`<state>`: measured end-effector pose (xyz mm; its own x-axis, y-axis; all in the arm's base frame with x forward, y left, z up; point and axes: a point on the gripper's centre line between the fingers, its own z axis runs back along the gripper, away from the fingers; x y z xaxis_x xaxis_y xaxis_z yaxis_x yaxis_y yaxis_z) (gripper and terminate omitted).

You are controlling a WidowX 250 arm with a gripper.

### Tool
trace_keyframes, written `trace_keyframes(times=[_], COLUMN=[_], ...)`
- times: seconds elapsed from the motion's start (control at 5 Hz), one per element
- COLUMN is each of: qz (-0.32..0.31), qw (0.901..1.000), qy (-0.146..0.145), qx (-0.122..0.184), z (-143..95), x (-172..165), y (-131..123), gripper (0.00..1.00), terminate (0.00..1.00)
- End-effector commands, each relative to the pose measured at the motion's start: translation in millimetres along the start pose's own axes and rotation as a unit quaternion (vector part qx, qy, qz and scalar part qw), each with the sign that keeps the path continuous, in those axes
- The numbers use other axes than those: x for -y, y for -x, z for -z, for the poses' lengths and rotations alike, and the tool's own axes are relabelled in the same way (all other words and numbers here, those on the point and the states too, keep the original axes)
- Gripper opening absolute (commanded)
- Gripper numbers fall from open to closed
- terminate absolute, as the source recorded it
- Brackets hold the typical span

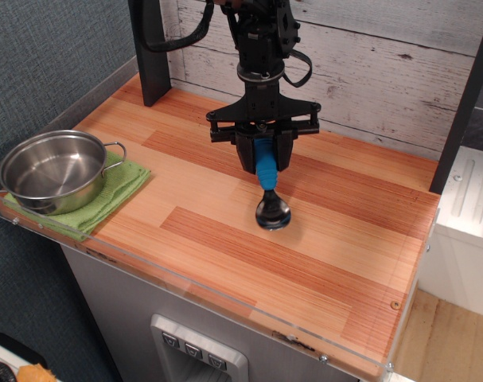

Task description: Move the spoon to the top middle of the table

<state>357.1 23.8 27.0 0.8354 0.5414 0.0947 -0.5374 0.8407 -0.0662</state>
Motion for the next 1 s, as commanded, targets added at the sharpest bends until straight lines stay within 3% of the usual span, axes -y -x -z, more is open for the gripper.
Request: trace_keyframes(times=[0.0,0.2,0.6,0.8], qz=[-0.116,-0.151,-0.266,-0.284], qw=[0.993,0.9866,0.9627,0.9563], qy=[-0.006,-0.043,-0.043,-0.064], qx=[0.021,0.044,0.022,0.025], z=[-9,-9,0,2], x=[-26,-39,-61,-65], y=[-40,-49,-59,-63], gripper=[0.0,0.0,0.0,0.0], terminate=[0.0,0.0,0.0,0.0])
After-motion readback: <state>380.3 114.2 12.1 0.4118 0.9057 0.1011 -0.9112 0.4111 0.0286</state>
